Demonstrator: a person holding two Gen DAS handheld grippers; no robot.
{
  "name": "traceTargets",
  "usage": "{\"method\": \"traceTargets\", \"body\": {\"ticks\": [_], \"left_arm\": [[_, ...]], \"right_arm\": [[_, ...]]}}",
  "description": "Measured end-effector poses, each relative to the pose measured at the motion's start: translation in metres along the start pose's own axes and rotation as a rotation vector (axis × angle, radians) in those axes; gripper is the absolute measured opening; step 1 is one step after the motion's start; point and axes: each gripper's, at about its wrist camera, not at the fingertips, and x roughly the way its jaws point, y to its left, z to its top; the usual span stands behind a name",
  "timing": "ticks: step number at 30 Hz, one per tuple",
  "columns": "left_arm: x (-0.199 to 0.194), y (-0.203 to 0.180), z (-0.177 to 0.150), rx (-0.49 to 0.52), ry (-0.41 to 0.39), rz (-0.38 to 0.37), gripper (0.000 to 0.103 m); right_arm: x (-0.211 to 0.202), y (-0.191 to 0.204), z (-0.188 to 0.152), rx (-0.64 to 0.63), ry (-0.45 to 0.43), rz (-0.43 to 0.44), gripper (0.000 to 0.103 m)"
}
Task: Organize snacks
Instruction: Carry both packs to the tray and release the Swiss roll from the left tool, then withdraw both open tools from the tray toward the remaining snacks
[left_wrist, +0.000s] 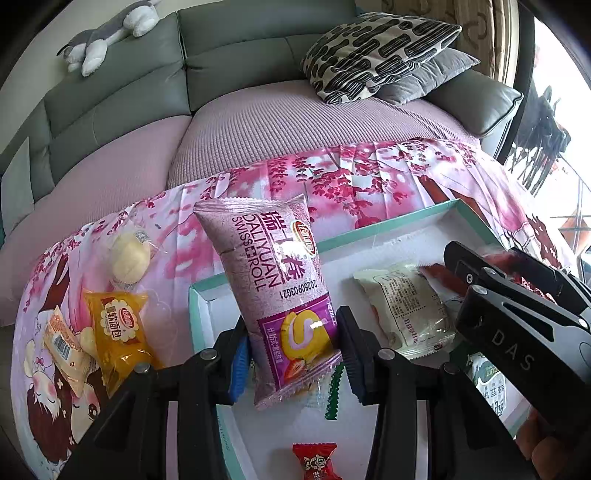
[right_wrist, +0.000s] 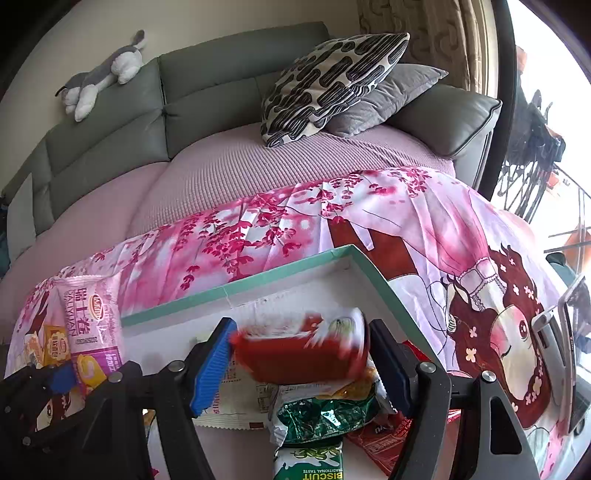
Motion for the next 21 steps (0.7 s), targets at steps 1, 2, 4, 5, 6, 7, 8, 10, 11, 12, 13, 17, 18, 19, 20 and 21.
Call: {"method": "traceTargets", "body": {"ticks": [1,2,4,5,6,7,8,10,11,12,13,17,18,19,20,21], "left_arm": [[0.0000,-0.0006,0.0000,0.003,0.000,0.001,0.046],[-0.0003,-0.0006,-0.0002,0.004,0.000,0.002,0.046],[-0.0002,-0.0008,-0.0001,0.007,-0.001,0.002,0.046],[-0.0001,-0.0008,0.0000,0.007,0.000,0.002,0.046],[0.0001,-0.0008,0.0000,0.008,0.003,0.001,0.046],[0.0003,-0.0007,0.0000,0.008,0.005,0.001,0.046],[0.0006,-0.0008,0.0000,0.008,0.005,0.002,0.046],[0.0009,-0.0006,-0.0002,0.007,0.005,0.003,0.046],[0.0010,-0.0002,-0.0004,0.005,0.006,0.004,0.046],[0.0010,0.0002,-0.0005,0.004,0.005,0.008,0.046],[0.0009,0.0004,-0.0007,0.004,0.004,0.009,0.049],[-0.0019,0.0033,0.0000,-0.010,-0.002,0.004,0.067],[-0.0024,0.0042,0.0003,-0.016,-0.002,0.002,0.067],[-0.0032,0.0059,0.0004,-0.022,-0.002,0.002,0.067],[-0.0037,0.0068,0.0006,-0.025,-0.003,0.002,0.067],[-0.0039,0.0070,0.0009,-0.027,-0.003,0.003,0.067]], "right_arm": [[-0.0001,-0.0002,-0.0001,0.000,0.000,0.001,0.075],[-0.0004,-0.0005,-0.0002,0.003,0.000,0.004,0.075],[-0.0006,-0.0011,-0.0002,0.004,0.000,0.005,0.075],[-0.0007,-0.0012,-0.0002,0.004,0.001,0.004,0.075],[-0.0008,-0.0011,-0.0002,0.005,0.001,0.004,0.075],[-0.0009,-0.0013,-0.0002,0.006,0.001,0.004,0.075],[-0.0008,-0.0015,-0.0002,0.007,0.002,0.004,0.075],[-0.0006,-0.0012,-0.0004,0.007,0.005,0.003,0.075],[-0.0002,-0.0010,-0.0005,0.006,0.008,0.002,0.075],[0.0000,-0.0005,-0.0007,0.004,0.009,0.000,0.075],[0.0003,-0.0001,-0.0010,0.002,0.011,-0.003,0.075],[0.0009,0.0005,-0.0014,-0.001,0.018,-0.010,0.075],[0.0012,0.0006,-0.0014,-0.001,0.020,-0.010,0.075],[0.0012,0.0006,-0.0015,-0.002,0.021,-0.011,0.075],[0.0014,0.0009,-0.0014,-0.003,0.022,-0.012,0.075],[0.0013,0.0013,-0.0015,-0.006,0.022,-0.013,0.075]]}}
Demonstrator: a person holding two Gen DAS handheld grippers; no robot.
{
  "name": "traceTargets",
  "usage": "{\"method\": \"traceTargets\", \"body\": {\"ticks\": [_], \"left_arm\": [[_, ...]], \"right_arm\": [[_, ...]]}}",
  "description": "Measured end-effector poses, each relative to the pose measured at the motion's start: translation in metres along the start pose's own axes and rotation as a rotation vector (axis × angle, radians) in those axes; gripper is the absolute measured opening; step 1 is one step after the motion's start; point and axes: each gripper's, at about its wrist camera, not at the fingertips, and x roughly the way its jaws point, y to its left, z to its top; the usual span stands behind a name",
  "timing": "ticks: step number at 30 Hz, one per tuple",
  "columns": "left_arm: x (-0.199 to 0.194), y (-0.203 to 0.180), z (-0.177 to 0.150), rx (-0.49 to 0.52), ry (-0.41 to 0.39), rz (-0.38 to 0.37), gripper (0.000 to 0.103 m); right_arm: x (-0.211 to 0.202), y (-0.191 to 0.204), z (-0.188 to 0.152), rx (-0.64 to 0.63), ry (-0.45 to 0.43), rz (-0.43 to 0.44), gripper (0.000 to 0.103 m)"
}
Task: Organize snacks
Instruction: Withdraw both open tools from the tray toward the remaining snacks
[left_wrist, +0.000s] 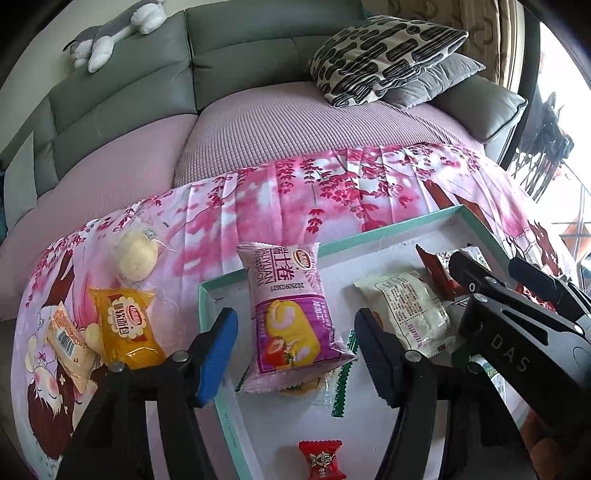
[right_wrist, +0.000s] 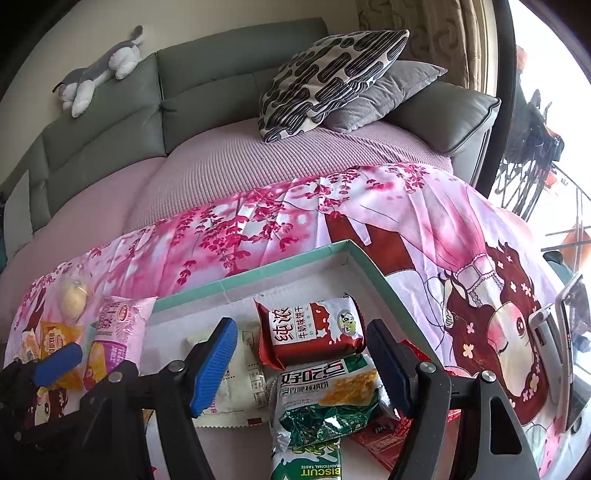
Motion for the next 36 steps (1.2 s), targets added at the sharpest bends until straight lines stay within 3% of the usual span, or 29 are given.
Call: {"method": "traceTargets", "body": {"ticks": [8,24,26,27,28,32,36], "left_arm": [[-0.007,0.007,0.002,-0.032,-0.008,0.004,0.068],[-0.018,0.053,0.003,-0.227,-0.033,0.047,0.071],[-0.015,0.059,0.001,-0.249,-0.026,0.063,0.079],[-0.014,0.060,0.001,-0.257,-0.024,0.072,0.093],[-0.012,0.063,-0.001,-0.269,-0.021,0.085,0.099],[-0.003,0.074,-0.007,-0.327,0.015,0.109,0.100],[0.004,0.082,-0.013,-0.366,0.048,0.132,0.103]], "right_arm": [[-0.004,0.003,0.001,-0.007,-0.003,-0.002,0.076],[-0.012,0.005,0.004,-0.022,-0.007,-0.006,0.080],[-0.012,0.006,0.004,-0.026,-0.005,-0.010,0.080],[-0.012,0.006,0.004,-0.031,-0.003,-0.014,0.081],[-0.012,0.007,0.004,-0.037,0.000,-0.021,0.081],[-0.011,0.009,0.003,-0.055,0.000,-0.031,0.103],[-0.008,0.012,0.002,-0.074,0.009,-0.034,0.103]]}}
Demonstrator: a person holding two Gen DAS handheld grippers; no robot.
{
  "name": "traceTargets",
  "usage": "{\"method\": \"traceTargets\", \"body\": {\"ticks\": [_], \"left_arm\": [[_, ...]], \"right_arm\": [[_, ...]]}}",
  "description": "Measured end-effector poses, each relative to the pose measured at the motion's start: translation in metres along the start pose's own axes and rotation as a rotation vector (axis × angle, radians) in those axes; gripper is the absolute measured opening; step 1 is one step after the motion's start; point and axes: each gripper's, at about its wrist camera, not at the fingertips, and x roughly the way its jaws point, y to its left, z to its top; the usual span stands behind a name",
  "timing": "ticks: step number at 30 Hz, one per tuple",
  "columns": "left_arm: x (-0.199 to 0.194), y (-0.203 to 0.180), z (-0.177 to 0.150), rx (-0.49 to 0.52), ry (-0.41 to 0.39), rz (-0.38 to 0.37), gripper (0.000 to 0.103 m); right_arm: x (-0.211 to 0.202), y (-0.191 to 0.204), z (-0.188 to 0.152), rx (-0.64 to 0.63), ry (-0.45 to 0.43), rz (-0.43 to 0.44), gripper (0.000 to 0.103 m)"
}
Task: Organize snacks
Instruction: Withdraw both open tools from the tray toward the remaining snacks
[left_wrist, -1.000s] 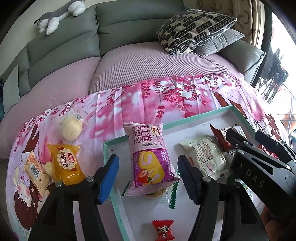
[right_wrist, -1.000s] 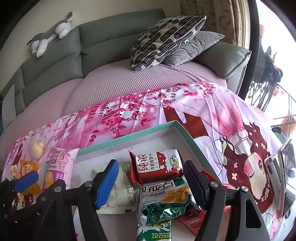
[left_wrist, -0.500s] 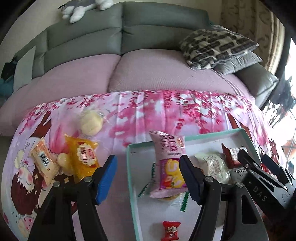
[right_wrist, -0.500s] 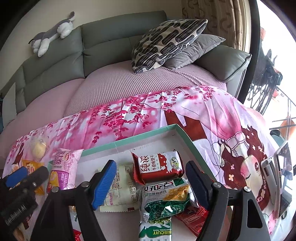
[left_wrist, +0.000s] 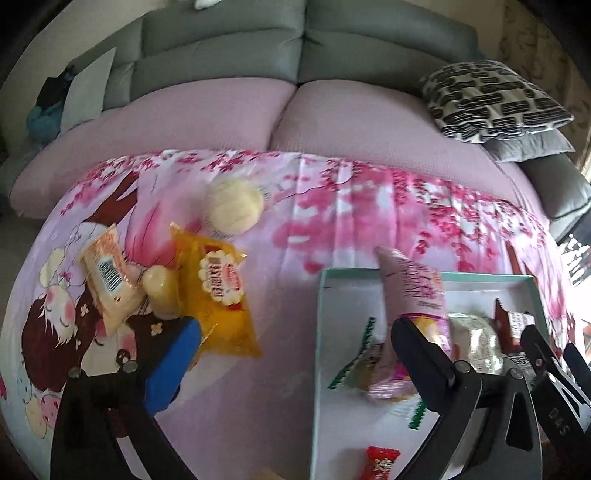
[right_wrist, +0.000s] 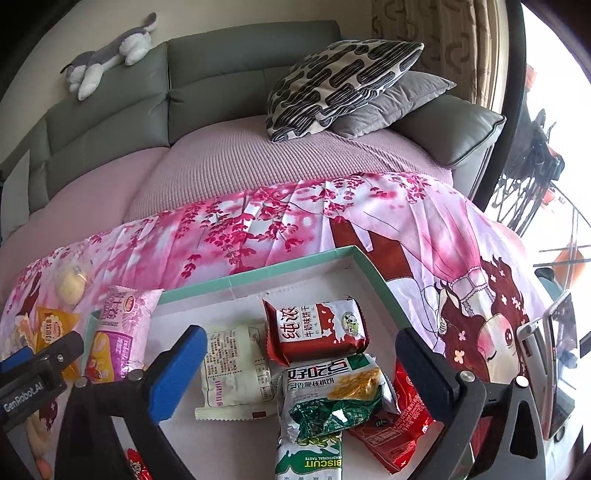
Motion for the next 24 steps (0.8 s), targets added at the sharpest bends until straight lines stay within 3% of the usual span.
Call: {"method": "traceTargets", "body": {"ticks": [12,24], "left_arm": [[0.004,0.004,0.000,-0.014,0.014,0.011,0.103],[-0.015,-0.001,0.003,0.053,-0.015,-0.009,0.103]], "right_arm": [[0.002,-0.001,0.000,0.004,0.011,-0.007,0.103],[-0.019,0.020,0.004,-0.026,-0.008,0.012,0.103]]}}
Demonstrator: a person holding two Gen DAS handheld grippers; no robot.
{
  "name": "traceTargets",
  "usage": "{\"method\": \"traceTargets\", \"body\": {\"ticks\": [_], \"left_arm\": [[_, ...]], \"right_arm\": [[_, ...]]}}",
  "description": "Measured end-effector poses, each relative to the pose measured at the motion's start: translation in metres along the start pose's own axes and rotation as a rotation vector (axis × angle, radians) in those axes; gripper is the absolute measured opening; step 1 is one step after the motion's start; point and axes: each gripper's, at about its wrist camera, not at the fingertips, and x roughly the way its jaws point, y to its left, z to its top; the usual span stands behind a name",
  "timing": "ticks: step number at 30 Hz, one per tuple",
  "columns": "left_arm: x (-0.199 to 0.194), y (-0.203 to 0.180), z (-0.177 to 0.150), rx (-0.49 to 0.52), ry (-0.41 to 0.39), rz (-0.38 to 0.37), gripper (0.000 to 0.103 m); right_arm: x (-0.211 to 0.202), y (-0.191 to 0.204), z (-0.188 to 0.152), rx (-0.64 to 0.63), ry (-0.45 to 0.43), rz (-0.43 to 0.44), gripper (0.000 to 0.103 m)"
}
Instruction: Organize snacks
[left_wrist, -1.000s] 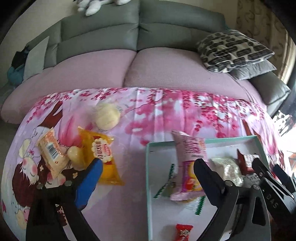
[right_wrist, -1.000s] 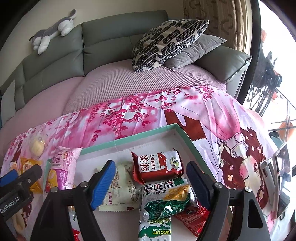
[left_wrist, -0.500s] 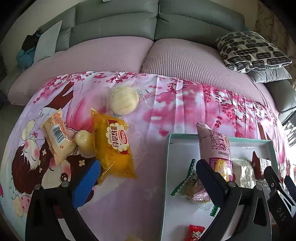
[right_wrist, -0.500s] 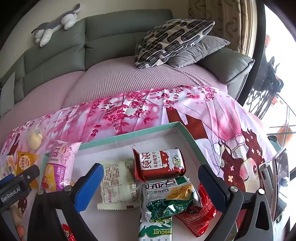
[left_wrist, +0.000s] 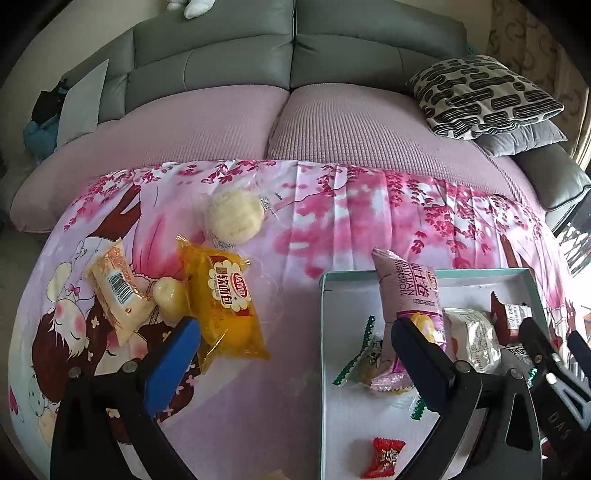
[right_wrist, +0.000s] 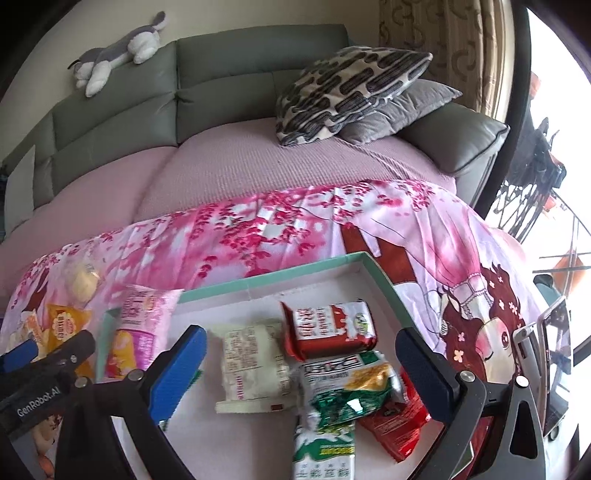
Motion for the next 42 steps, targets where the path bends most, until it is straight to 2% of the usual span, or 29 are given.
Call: {"method": "traceTargets", "body": {"ticks": [7,14,31,37,42], "left_arm": [[-0.010,0.025,0.006,-0.034,-0.022,0.035,0.103],[-0.017,0.068,0.008,-0.088,-0.029,0.116,0.103],[-0.017,0.159,-0.008,-0.250,0.034,0.180,0.103],[-0.021,0.178,-0.011,-0.281,0.033,0.193,0.103],[-0.023,0.190,-0.013,-0.299,0.032,0.197,0.103]], "right_arm": [[-0.006,0.024,-0.001,-0.039,-0.003,0.040,0.103],[-0.010,0.048,-0.002,-0.033,0.007,0.126,0.103],[-0.023,0.117,-0.016,-0.115,0.030,0.277,0.103],[-0.025,0.140,-0.023,-0.137,0.050,0.337,0.103],[-0.025,0.152,-0.026,-0.151,0.061,0.347,0.103]]}}
